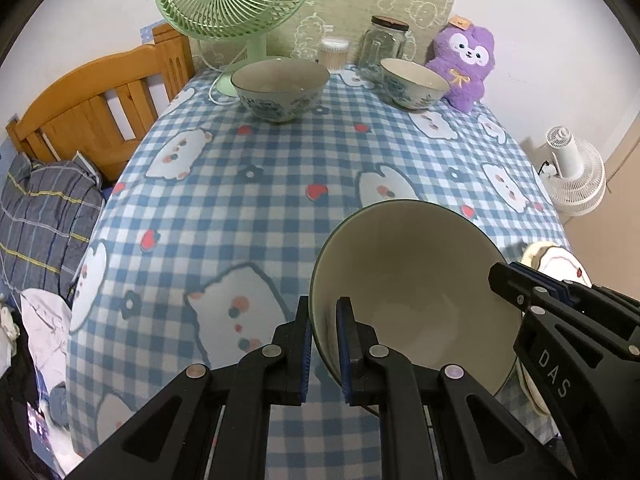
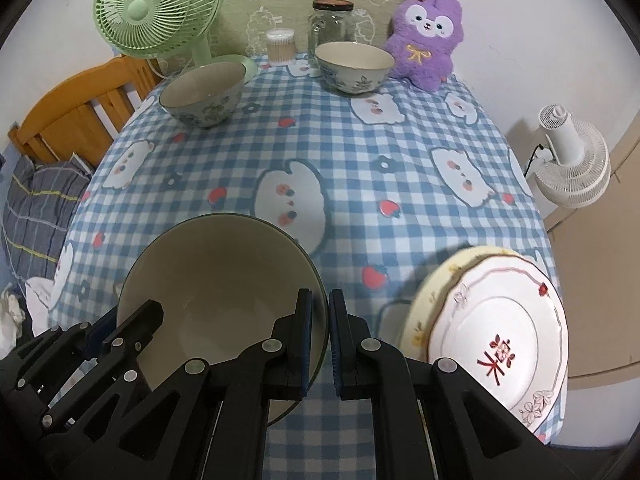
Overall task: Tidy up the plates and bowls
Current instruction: 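Lift the beige plate with both grippers, tilting it upright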
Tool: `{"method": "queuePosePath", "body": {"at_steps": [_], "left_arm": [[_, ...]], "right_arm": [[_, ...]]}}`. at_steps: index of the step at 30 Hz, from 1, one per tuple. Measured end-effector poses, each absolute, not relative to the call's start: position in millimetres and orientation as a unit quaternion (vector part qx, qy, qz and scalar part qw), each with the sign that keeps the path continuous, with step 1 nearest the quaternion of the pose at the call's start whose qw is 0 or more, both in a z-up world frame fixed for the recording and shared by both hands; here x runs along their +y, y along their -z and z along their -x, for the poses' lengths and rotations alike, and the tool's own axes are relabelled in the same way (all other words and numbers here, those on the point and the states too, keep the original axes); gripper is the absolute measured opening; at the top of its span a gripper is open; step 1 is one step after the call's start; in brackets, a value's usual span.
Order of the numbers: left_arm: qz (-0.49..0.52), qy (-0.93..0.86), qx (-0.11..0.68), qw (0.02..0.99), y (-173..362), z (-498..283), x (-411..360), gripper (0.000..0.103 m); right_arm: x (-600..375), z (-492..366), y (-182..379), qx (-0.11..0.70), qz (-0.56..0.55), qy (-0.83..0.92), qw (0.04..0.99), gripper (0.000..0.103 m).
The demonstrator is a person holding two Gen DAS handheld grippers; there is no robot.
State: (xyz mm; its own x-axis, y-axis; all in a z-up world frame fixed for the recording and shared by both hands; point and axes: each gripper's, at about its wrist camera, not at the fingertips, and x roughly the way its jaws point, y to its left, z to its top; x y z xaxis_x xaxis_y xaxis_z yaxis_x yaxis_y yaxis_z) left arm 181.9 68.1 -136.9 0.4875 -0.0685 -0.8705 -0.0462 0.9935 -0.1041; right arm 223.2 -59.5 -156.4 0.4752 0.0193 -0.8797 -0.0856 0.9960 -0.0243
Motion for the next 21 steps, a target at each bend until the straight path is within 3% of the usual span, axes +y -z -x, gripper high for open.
{"method": "queuePosePath", "body": {"at_steps": [21], "left_arm": [[0.054, 0.013, 0.525, 0.849, 150, -162, 40, 0.008]], "right_arm": [[-88, -208, 172, 0.53, 0.024, -0.026, 0.848, 0.011]]}}
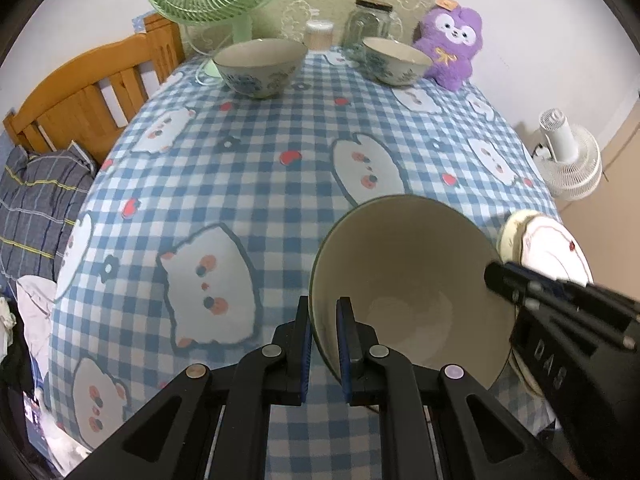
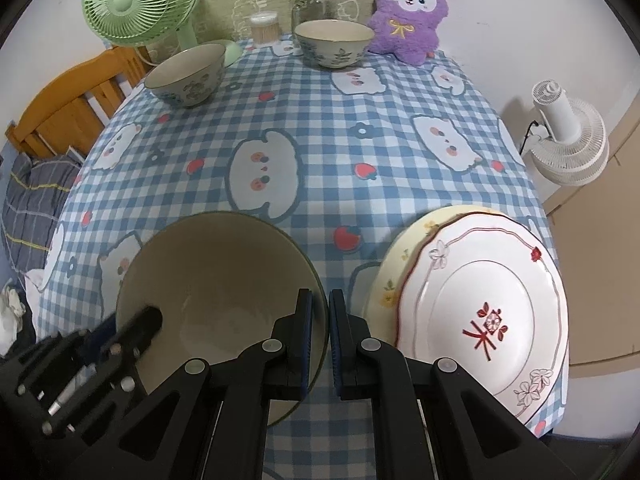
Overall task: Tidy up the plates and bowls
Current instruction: 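Lift the beige plate with both grippers, tilting it upright, then lower the beige plate beside the floral plate stack and open both grippers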
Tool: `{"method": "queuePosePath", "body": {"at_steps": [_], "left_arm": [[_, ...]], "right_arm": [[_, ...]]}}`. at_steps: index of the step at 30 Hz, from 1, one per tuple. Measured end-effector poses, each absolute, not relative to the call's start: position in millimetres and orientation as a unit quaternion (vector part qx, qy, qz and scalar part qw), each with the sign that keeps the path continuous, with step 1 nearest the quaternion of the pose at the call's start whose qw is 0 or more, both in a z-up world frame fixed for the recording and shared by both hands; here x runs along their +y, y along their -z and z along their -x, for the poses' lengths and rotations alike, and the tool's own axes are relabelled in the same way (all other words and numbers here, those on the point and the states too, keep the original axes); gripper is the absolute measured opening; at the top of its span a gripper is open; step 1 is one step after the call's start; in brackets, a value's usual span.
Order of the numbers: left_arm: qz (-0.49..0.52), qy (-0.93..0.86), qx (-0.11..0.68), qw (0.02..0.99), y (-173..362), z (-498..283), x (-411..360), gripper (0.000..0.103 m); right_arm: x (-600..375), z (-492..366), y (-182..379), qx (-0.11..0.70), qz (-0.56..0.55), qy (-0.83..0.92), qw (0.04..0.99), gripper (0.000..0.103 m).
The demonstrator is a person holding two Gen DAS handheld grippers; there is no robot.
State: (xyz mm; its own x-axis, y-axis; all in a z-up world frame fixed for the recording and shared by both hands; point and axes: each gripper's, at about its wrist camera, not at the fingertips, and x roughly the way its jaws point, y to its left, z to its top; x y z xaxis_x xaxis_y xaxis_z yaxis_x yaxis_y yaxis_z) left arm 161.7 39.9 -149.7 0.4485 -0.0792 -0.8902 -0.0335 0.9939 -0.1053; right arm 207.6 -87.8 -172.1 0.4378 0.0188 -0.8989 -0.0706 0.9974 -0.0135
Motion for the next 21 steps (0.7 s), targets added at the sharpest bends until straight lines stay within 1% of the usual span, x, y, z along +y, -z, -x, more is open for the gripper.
{"method": "queuePosePath", "body": {"at_steps": [9, 11, 13, 15, 16, 17, 18, 19, 21], "left_arm": [[0.037, 0.019, 0.536, 0.843, 153.0, -161.4, 35.1, 0.008], [0.033, 0.021, 0.537, 0.843, 152.7, -160.8, 33.0, 0.009], [0.035, 0.022, 0.539, 0.841, 153.4, -161.7, 33.1, 0.019], [0.042, 0.026, 0.541, 0.84, 152.7, -162.7, 33.5, 0.026], [0.041, 0.028, 0.539, 0.841, 151.6, -162.9, 32.6, 0.033], [0.039, 0.029, 0.538, 0.842, 150.4, -163.1, 31.5, 0.035], [0.037, 0.031, 0.536, 0.843, 148.6, -163.3, 30.2, 0.036], [0.035, 0.032, 0.537, 0.843, 148.0, -163.5, 29.4, 0.04], [0.037, 0.035, 0.54, 0.84, 147.8, -164.6, 29.2, 0.043]], "right_arm": [[-88.7, -204.6, 169.9, 0.531, 0.024, -0.022, 0.846, 0.011], [-89.5, -204.4, 169.6, 0.533, 0.021, -0.021, 0.846, 0.011], [-88.9, -204.2, 169.5, 0.532, 0.024, -0.021, 0.846, 0.011], [-89.3, -204.4, 170.2, 0.533, 0.029, -0.021, 0.845, 0.012], [-89.3, -204.8, 170.3, 0.535, 0.027, -0.025, 0.844, 0.017], [-88.2, -205.1, 171.2, 0.539, 0.023, -0.031, 0.842, 0.021], [-88.3, -205.4, 172.6, 0.545, 0.014, -0.041, 0.837, 0.034], [-88.3, -204.8, 173.0, 0.548, 0.003, -0.052, 0.835, 0.052], [-86.1, -201.5, 169.2, 0.539, 0.001, -0.058, 0.84, 0.068]]}}
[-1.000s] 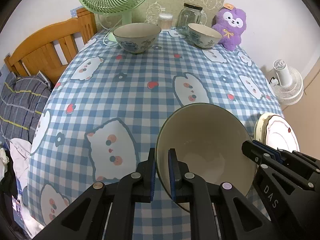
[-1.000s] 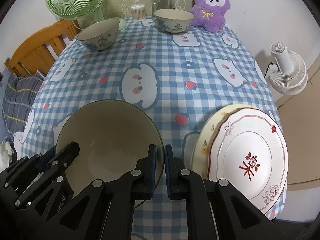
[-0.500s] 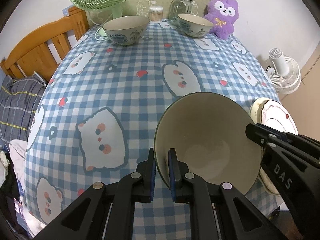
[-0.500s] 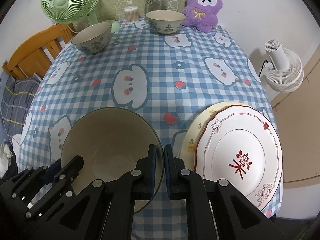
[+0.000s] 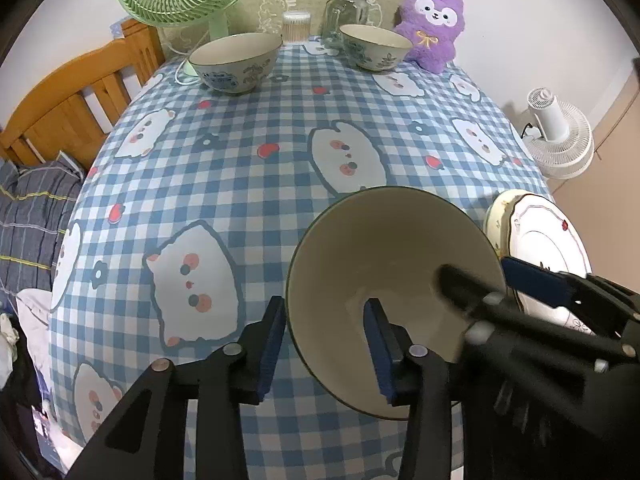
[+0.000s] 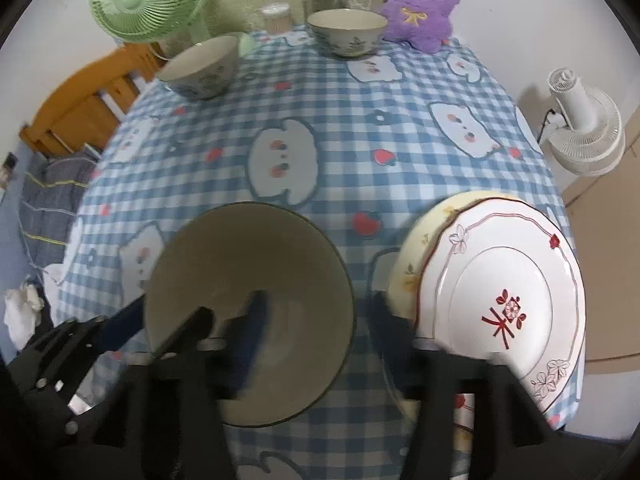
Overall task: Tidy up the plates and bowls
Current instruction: 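Lower the beige plate beside the floral plate stack and open both grippers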
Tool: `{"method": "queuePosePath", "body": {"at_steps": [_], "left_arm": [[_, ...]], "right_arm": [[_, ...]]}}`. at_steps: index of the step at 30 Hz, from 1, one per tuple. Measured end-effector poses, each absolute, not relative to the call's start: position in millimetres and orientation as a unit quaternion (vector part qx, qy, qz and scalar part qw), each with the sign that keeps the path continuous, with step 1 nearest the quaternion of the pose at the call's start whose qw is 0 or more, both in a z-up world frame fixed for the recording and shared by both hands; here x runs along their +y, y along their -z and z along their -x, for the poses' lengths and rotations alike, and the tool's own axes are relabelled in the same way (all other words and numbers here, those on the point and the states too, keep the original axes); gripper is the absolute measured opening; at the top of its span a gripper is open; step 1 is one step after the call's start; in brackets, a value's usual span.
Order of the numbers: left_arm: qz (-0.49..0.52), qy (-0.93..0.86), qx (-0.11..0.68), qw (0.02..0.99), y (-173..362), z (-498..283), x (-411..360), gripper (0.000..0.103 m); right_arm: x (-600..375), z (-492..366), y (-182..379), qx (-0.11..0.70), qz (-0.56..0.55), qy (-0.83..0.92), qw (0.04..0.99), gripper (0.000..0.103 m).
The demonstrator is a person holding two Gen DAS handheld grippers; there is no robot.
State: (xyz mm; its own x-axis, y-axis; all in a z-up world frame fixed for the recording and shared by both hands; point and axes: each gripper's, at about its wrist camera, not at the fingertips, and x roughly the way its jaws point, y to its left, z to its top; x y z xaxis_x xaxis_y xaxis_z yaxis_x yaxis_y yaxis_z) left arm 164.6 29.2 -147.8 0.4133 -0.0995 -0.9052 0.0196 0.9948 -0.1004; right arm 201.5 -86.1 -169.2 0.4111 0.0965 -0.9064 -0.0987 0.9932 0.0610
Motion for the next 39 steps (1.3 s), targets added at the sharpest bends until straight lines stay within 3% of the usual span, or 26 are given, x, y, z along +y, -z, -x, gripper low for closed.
{"method": "queuePosePath", "body": {"at_steps": [6, 11, 13, 17, 39], "left_arm": [[0.044, 0.041, 0.535, 0.843, 136, -167, 31, 0.059], [0.044, 0.042, 0.522, 0.851, 119, -171, 29, 0.063], [0.046, 0.045, 0.518, 0.853, 112, -172, 29, 0.068], [0.041, 0.048, 0.503, 0.862, 95, -172, 29, 0.074], [0.029, 0.06, 0.437, 0.897, -12, -168, 51, 0.076]], "right_arm": [[-81, -201, 154, 0.527, 0.007, -0.054, 0.848, 0.072], [-81, -203, 135, 0.509, 0.009, -0.05, 0.859, 0.073], [-80, -203, 126, 0.502, 0.005, -0.052, 0.863, 0.079], [-76, -202, 109, 0.489, 0.004, -0.057, 0.871, 0.081], [-57, -186, 2, 0.414, -0.008, -0.039, 0.909, 0.082]]}}
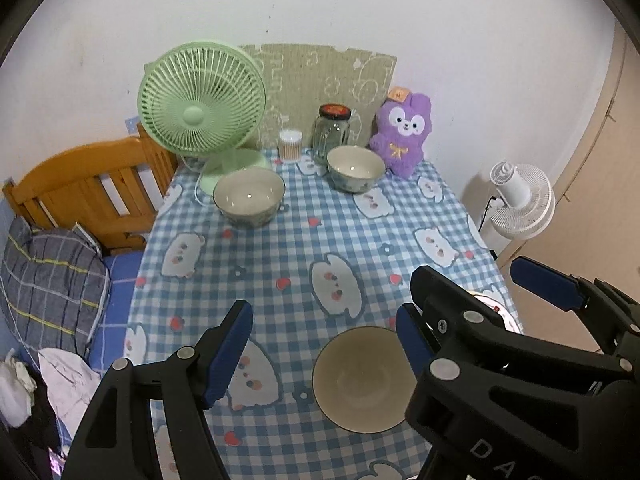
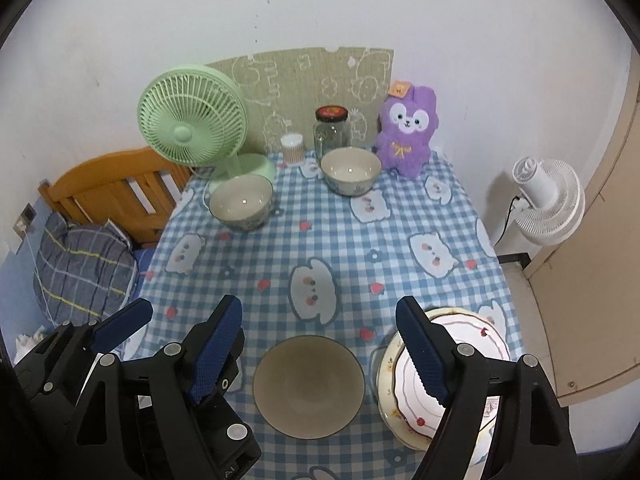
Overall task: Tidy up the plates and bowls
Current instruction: 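Lower the beige plate beside the floral plate stack and open both grippers, then move both grippers toward the second beige plate by the green fan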
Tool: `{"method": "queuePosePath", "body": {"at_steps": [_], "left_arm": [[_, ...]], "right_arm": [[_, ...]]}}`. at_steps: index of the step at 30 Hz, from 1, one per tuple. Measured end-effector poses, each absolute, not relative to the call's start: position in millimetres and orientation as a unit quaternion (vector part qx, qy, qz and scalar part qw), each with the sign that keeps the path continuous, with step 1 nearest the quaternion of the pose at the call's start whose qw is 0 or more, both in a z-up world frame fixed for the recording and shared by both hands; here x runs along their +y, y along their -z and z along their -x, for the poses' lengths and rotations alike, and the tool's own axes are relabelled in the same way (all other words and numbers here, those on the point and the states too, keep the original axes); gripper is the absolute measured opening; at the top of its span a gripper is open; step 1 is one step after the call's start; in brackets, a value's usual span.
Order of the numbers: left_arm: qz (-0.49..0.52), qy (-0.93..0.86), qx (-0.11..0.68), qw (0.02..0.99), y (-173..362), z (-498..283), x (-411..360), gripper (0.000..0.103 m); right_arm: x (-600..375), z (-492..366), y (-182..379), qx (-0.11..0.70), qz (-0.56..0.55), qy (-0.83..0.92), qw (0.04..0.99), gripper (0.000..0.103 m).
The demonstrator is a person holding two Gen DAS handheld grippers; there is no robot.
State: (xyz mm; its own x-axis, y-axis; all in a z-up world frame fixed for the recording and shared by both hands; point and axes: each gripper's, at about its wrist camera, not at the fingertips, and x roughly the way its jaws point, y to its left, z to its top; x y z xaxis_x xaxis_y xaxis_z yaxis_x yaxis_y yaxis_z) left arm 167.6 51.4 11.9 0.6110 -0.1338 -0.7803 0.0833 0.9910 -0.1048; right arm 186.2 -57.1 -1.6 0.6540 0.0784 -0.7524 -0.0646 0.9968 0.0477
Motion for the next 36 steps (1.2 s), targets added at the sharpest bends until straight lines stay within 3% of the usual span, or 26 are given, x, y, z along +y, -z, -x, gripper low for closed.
{"method": "queuePosePath", "body": {"at_steps": [17, 36], "left_arm": [[0.006, 0.055, 0.389, 0.92, -60, -173, 89, 0.081], [0.04, -0.01, 0.387, 0.921, -69, -243, 102, 0.082]], "right_arm": [[-19, -186, -52, 0.363, -0.017, -0.02, 0.931, 0.089], [-6, -282, -63, 0.366, 0.015, -0.096, 0.925, 0.09]]}}
